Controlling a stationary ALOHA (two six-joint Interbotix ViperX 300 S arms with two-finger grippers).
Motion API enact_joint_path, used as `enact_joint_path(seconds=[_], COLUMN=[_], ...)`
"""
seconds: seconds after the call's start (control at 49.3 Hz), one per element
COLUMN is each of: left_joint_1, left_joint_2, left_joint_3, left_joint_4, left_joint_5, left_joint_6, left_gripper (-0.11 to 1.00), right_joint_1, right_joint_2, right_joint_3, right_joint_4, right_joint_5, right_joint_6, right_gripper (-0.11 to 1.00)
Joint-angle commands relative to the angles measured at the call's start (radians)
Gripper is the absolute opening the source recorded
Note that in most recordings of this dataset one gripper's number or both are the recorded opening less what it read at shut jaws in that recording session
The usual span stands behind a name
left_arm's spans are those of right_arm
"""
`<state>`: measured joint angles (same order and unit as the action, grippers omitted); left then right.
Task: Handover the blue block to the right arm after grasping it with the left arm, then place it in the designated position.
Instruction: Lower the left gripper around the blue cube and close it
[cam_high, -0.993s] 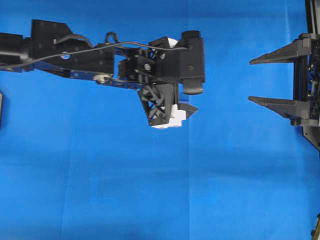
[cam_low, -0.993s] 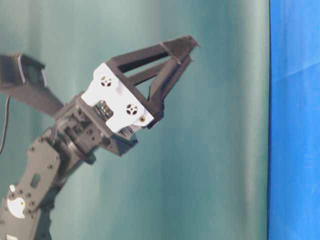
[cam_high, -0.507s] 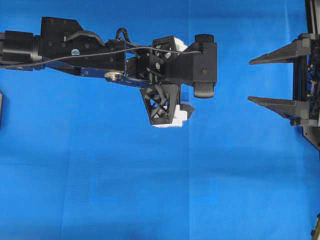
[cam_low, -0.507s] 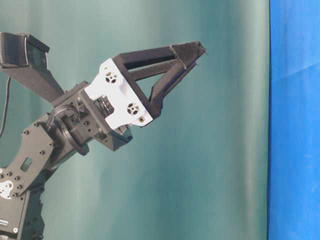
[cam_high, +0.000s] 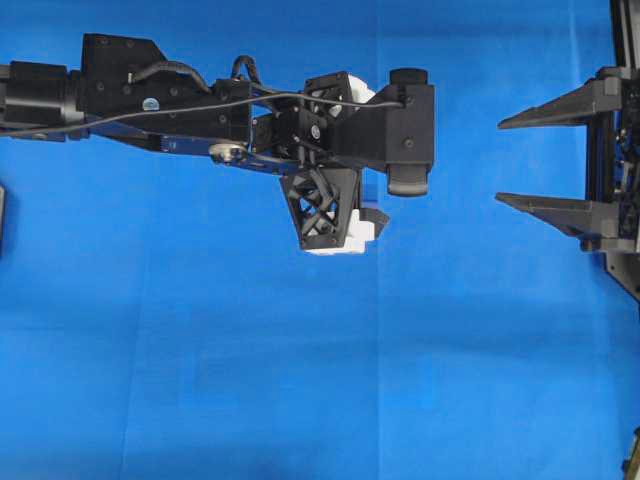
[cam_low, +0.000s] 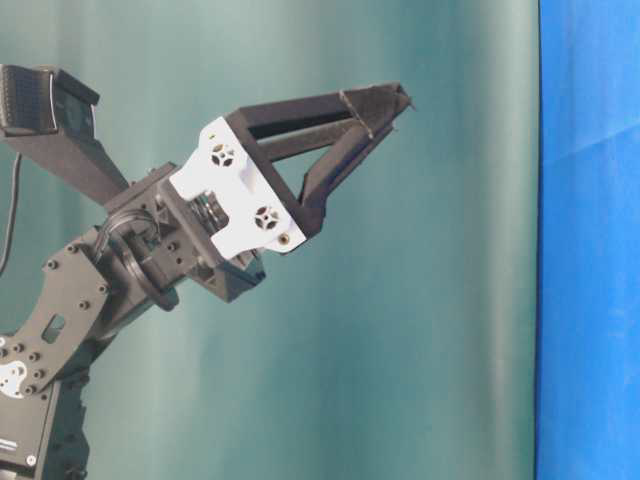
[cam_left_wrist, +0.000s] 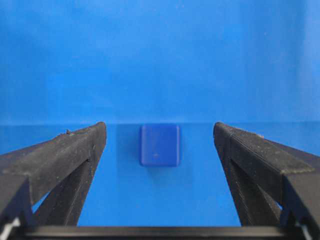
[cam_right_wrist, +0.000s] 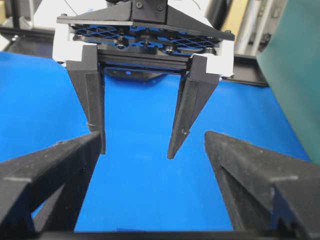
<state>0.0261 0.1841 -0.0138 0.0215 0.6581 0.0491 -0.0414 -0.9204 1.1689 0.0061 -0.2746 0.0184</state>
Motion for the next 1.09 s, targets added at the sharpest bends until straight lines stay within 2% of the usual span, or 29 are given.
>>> enact_joint_path(seconds=[0.0,0.628,1.074], left_joint_1=[0.002,0.002,0.000], left_joint_2=[-0.018,-0.012,0.005], left_joint_3=[-0.025,-0.009,0.135], left_joint_4=[0.002,0.003,0.002], left_joint_5=[-0.003,-0.015,-0.224], left_joint_6=[0.000,-0.002,-0.015], left_gripper=[0.91,0.91,0.91], right_joint_1=[-0.002,-0.002,-0.002], right_joint_2=[0.008,0.009,0.023], right_joint_3=[-0.018,-0.017,-0.015], right_joint_4=[0.002,0.003,0.003], right_joint_5=[-0.005,0.000,0.000], right_joint_6=[0.002,0.002,0.002], right_gripper=[0.97,0.97,0.97])
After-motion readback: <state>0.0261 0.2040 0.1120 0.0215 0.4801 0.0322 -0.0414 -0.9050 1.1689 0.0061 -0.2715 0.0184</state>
